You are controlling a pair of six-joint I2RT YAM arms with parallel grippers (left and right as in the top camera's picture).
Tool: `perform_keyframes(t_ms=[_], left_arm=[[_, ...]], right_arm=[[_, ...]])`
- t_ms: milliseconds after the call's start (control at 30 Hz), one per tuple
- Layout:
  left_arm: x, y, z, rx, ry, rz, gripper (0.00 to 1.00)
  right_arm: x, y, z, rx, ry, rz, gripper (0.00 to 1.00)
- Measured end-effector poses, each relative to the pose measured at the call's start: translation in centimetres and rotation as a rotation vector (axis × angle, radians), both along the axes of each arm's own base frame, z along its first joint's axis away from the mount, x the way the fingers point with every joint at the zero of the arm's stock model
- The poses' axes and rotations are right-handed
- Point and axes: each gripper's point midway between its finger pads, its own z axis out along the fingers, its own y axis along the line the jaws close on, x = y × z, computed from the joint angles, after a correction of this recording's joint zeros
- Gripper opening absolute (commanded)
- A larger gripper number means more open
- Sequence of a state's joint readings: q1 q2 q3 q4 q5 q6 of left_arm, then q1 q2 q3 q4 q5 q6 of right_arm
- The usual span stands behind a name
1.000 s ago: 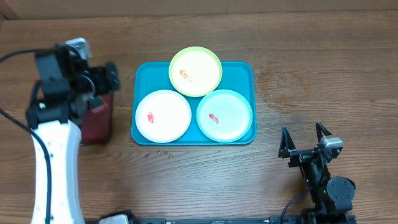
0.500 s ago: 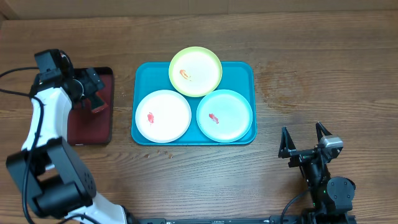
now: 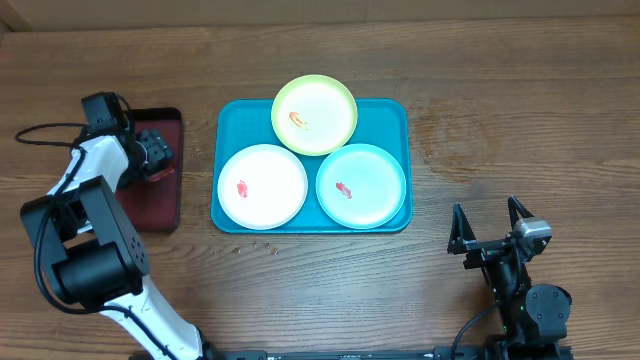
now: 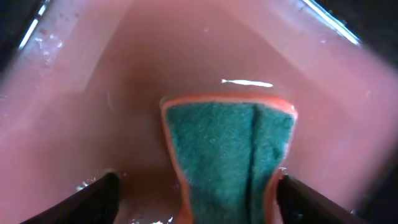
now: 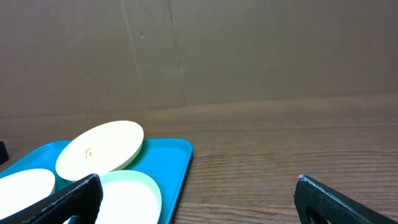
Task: Clean dirty plates on tray and stack at the side
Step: 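Move the left gripper over the red tray and grasp the sponge, then dip and rub the held sponge in the water with the left gripper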
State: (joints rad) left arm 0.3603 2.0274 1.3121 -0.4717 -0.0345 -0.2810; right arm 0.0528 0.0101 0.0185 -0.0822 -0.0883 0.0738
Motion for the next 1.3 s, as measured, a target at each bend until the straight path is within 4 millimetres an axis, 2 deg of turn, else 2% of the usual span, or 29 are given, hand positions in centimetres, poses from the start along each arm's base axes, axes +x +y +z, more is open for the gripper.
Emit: perform_keyframes(t_ms=[33,67,100,133,267,300,333,367,400,600,633,700,767,800,833,867,1000,1033,1100,1133,1300], left_arm=[[0.1,0.0,0.0,0.001,-0.001,-0.001,0.47],[0.1,0.0,-0.1,0.002,0.000,-0.002,0.24],[0.1,0.1,-0.1,0.002,-0.001,0.001,0.08],[0.1,0.0,-0.1,0.000,0.000,-0.001,0.04],[0.1,0.1,-0.2,0.005,0.004,-0.001,0.04],[0.1,0.1,-0.2,0.006,0.005,0.000,0.20],[0.0,0.1,-0.2,0.005,0.009,-0.001,0.51],[-0.2,0.1,-0.3,0.005,0.018,-0.006,0.90],[-0.4,0.0,-0.3,0.000,0.029,-0.004,1.00],[-2.0,-0.7,-0.4,-0.023,0.115,-0.010,1.00],[-2.4,-0.7,-0.5,-0.022,0.130,-0.012,0.93],[-2.9,-0.8,-0.6,-0.023,0.152,-0.011,0.70],[-3.1,-0.9,-0.6,-0.029,0.162,-0.010,0.42],[-3.2,-0.9,-0.6,-0.031,0.164,-0.010,0.32],[-3.2,-1.0,-0.6,-0.031,0.165,-0.014,0.15],[-3.1,-1.0,-0.6,-0.033,0.163,-0.012,0.04],[-3.0,-1.1,-0.6,-0.035,0.159,-0.018,0.04],[-3.0,-1.1,-0.5,-0.035,0.157,-0.018,0.22],[-2.8,-1.0,-0.5,-0.034,0.150,-0.018,0.89],[-2.5,-0.9,-0.5,-0.028,0.136,-0.018,1.00],[-0.5,0.1,-0.2,0.021,0.052,-0.019,1.00]], right_arm=[[0.0,0.0,0.0,0.000,0.000,0.000,1.00],[0.0,0.0,0.0,0.000,0.000,0.000,1.00],[0.0,0.0,0.0,0.000,0.000,0.000,1.00],[0.0,0.0,0.0,0.000,0.000,0.001,1.00],[0.0,0.0,0.0,0.000,0.000,0.001,1.00],[0.0,0.0,0.0,0.000,0.000,0.000,1.00],[0.0,0.0,0.0,0.000,0.000,0.001,1.00],[0.0,0.0,0.0,0.000,0.000,0.001,1.00],[0.0,0.0,0.0,0.000,0.000,0.000,1.00],[0.0,0.0,0.0,0.000,0.000,0.000,1.00],[0.0,0.0,0.0,0.000,0.000,0.001,1.00],[0.0,0.0,0.0,0.000,0.000,0.000,1.00],[0.0,0.0,0.0,0.000,0.000,0.000,1.00],[0.0,0.0,0.0,0.000,0.000,0.000,1.00],[0.0,0.0,0.0,0.000,0.000,0.000,1.00],[0.0,0.0,0.0,0.000,0.000,0.001,1.00],[0.0,0.0,0.0,0.000,0.000,0.001,1.00],[0.0,0.0,0.0,0.000,0.000,0.000,1.00],[0.0,0.0,0.0,0.000,0.000,0.000,1.00],[0.0,0.0,0.0,0.000,-0.001,0.000,1.00],[0.0,0.0,0.0,0.000,0.001,0.000,1.00]])
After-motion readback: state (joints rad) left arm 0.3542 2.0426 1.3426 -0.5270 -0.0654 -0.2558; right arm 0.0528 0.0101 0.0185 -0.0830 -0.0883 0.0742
